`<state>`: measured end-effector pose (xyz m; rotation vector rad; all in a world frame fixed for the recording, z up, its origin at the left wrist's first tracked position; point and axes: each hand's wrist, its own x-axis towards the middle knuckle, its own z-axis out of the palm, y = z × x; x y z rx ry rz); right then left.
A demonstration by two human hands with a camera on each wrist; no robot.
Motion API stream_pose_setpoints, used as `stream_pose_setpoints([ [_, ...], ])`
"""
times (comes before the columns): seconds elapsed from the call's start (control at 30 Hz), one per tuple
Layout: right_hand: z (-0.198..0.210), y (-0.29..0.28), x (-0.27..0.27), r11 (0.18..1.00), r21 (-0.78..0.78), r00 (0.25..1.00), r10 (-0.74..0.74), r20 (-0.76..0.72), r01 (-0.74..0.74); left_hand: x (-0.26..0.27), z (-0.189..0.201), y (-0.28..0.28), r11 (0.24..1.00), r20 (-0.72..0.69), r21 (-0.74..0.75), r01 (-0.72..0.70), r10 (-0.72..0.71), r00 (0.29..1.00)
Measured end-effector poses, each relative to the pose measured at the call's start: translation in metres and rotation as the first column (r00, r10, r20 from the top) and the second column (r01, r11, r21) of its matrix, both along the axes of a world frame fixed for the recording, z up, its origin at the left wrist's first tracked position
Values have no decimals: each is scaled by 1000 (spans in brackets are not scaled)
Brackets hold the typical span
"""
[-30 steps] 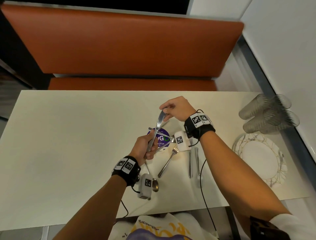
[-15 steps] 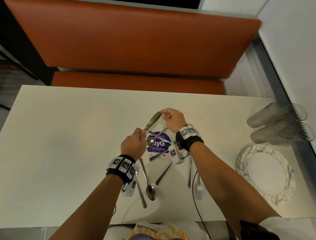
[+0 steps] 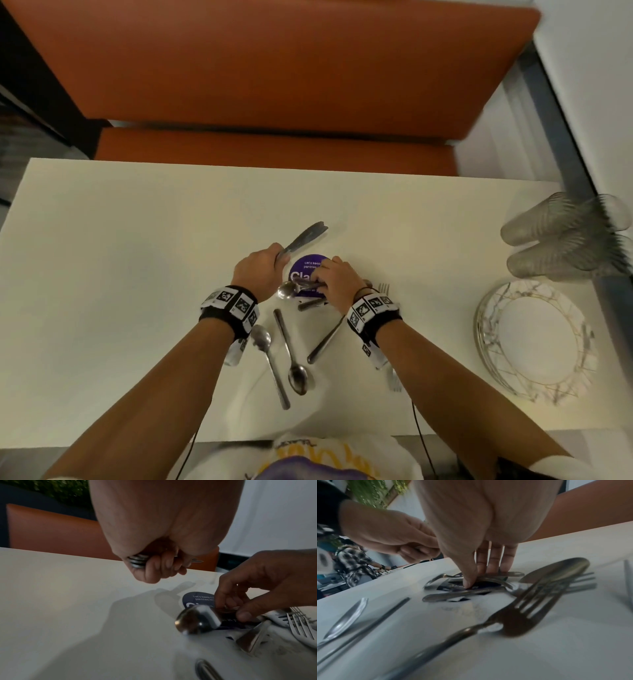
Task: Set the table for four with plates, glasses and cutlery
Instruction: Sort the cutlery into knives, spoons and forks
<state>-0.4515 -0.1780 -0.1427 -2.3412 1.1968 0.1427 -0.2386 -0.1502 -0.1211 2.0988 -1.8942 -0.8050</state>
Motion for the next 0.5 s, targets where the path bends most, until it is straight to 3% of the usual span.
stream_pose_setpoints([
  [0.13,3,8,-9,997,45,997,-63,44,61,-13,-3,-13,991,-7,36,129,-129,992],
  [0.23,12,4,-21,937,-158,930,-265,254,310,-17,-7,-20,969,45,93,227,-232,972],
  [0.3,19,-4,-28,888,-269,912,-297,282,373,-18,-10,-23,950,93,122,287,-299,950],
  [0.37,23,-16,-31,911,-296,954,-243,177,287,-18,-12,-25,940,94,128,317,-330,939],
  [0.5,20,-40,-33,982,-181,997,-41,59,51,-16,-13,-29,936,51,150,318,-329,943],
])
